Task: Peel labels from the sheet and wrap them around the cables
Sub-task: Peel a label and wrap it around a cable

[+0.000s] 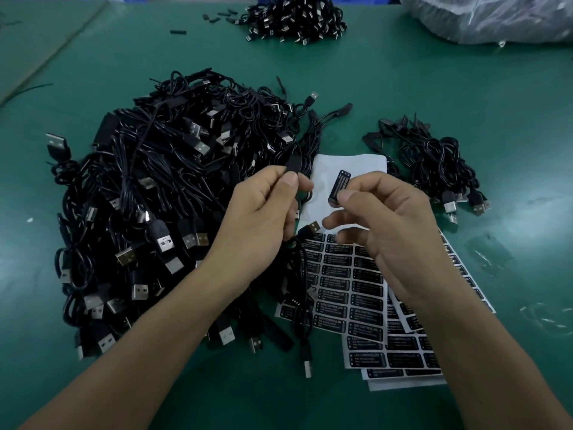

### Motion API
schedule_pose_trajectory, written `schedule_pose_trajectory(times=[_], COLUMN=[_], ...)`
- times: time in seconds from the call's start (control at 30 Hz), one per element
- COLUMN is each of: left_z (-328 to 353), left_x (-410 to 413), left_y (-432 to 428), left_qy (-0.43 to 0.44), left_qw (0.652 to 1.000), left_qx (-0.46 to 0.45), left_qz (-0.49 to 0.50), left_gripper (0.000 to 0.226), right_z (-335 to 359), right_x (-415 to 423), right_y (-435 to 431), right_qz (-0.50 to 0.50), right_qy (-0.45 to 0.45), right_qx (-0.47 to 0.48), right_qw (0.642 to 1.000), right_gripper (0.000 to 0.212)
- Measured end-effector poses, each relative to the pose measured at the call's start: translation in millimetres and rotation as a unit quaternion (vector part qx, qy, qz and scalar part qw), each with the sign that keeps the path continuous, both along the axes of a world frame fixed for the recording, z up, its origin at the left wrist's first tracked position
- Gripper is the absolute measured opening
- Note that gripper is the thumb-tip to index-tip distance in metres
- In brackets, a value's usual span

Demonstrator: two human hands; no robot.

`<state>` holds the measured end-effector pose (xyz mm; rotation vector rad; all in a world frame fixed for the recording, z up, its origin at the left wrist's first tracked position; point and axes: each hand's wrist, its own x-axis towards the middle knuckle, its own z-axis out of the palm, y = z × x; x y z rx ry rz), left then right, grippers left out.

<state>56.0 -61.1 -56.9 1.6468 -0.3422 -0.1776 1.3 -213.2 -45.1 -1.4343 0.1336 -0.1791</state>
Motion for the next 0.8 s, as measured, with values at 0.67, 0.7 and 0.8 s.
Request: schedule_pose_trajectory(times=[0.67,0.7,0.8], left_z=[5,4,-1], left_x=[-4,-4,-2], left_y=[-1,-1,-1], left_qy=[-0.022,-0.015,-0.008], left_qw=[0.996,0.997,0.999], left_qx=[0.040,0.035,0.024], left_qz=[-0.075,-0.063,-0.029], left_gripper=[0.021,0.020,0.016], right_z=[-2,-3,-5], right_x=[-3,-2,-1], right_y=[-12,-13,-15], right_qz=[0.097,0.086,0.043], right_qy=[0.022,0.022,0.019], right_qx=[-0.173,-0.173,-0.172], right_qw=[0.980,0.981,0.984], right_gripper=[0.015,0.014,0.013])
